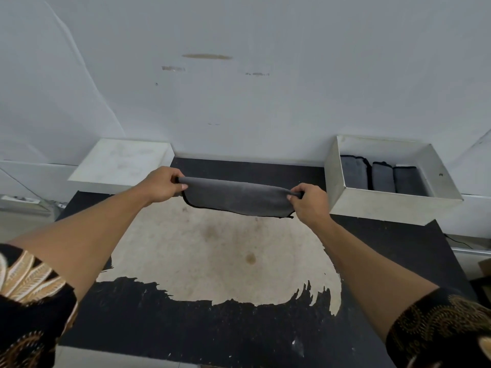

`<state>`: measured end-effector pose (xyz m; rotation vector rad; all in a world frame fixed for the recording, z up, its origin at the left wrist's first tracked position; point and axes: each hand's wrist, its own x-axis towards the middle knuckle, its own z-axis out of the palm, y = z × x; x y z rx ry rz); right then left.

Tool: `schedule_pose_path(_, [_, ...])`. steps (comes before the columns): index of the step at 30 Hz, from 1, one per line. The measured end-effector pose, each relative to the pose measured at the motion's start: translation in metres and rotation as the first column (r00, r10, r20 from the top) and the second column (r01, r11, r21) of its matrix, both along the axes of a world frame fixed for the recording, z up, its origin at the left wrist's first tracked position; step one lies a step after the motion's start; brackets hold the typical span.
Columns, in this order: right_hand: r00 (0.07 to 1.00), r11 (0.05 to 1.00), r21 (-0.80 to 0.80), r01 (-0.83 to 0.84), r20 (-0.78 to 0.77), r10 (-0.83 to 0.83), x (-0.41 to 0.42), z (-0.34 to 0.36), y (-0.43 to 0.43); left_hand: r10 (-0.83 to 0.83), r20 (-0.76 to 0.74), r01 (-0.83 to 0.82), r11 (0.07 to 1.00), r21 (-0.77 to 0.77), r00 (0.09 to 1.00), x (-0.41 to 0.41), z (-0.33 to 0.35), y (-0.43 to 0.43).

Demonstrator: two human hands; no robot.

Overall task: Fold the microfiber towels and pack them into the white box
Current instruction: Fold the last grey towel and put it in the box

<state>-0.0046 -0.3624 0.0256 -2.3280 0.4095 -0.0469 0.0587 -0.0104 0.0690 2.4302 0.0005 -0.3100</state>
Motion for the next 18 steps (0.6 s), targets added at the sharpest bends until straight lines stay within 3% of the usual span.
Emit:
schedule_pose_path(5, [0.994, 0.999, 0.007, 0.031, 0.108, -0.032, 0.000, 0.000, -0.002, 0.131, 0.012, -0.128, 0.978, -0.164, 0.991, 0.002, -0.002, -0.002])
schedule_pose_path(10, [0.976, 0.911, 0.398, 0.110, 0.129, -0.174, 0.000, -0.001, -0.003, 0.248, -0.011, -0.234, 0.898, -0.373, 0.969, -0.002, -0.007, -0.011])
schedule_pose_path(18, [0.931, 0.819, 0.491, 0.296, 0.045, -0.363, -0.007, -0.029, 0.008, 0.328, 0.198, -0.307, 0.943, -0.127, 0.924, -0.024, -0.044, -0.034])
